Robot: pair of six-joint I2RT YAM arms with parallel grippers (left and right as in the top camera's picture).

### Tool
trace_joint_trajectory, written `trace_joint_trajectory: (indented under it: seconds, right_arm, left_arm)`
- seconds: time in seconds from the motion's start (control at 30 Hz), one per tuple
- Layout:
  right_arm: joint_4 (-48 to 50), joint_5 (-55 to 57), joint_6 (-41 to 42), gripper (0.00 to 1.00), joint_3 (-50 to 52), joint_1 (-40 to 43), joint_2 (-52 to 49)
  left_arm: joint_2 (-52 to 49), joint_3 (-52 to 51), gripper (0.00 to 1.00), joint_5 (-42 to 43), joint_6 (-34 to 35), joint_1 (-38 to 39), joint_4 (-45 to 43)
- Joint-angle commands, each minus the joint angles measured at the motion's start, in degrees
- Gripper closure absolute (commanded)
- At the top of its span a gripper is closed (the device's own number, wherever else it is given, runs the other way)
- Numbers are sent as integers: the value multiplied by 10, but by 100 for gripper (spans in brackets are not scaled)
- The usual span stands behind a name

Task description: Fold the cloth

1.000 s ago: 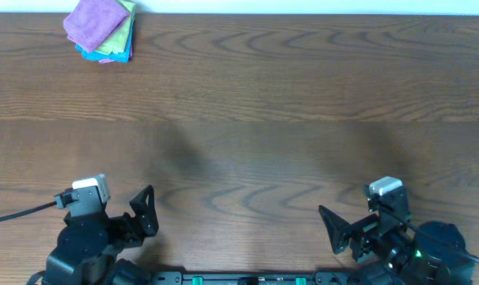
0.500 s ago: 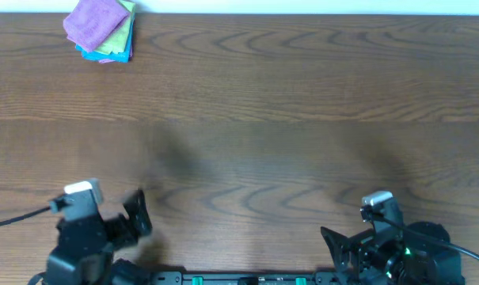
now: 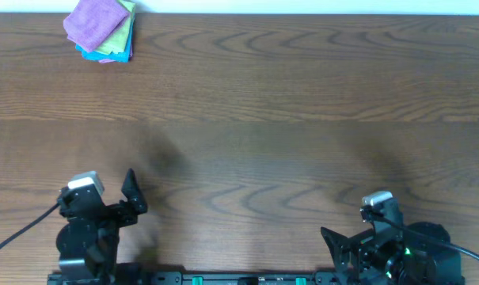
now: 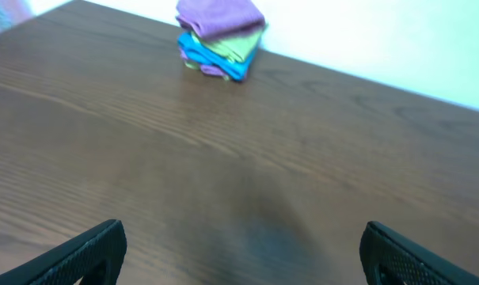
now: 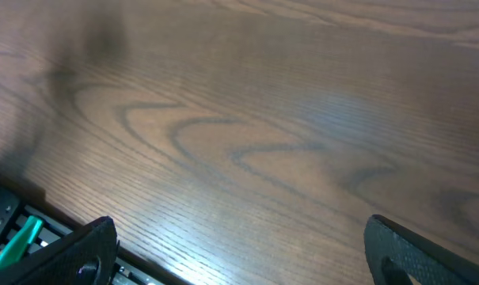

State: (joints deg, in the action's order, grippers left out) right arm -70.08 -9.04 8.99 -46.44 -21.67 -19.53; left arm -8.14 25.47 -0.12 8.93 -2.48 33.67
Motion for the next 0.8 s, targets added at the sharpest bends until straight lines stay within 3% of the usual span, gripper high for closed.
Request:
trace_joint_trajectory:
  seconds: [0.0,0.5,0.77]
  right_arm:
    - [-1,-2,8,1,-3,-4,4]
    - [-1,-2,8,1,-3,-4,4]
    - [-1,-2,8,1,-3,-4,4]
  left_arm:
    - [28,-35,5,23,-26,-6,-19]
    - [80,-168,5,6,-27,-18,-45]
    - [79,-175,5,-4,-32,-18,-44]
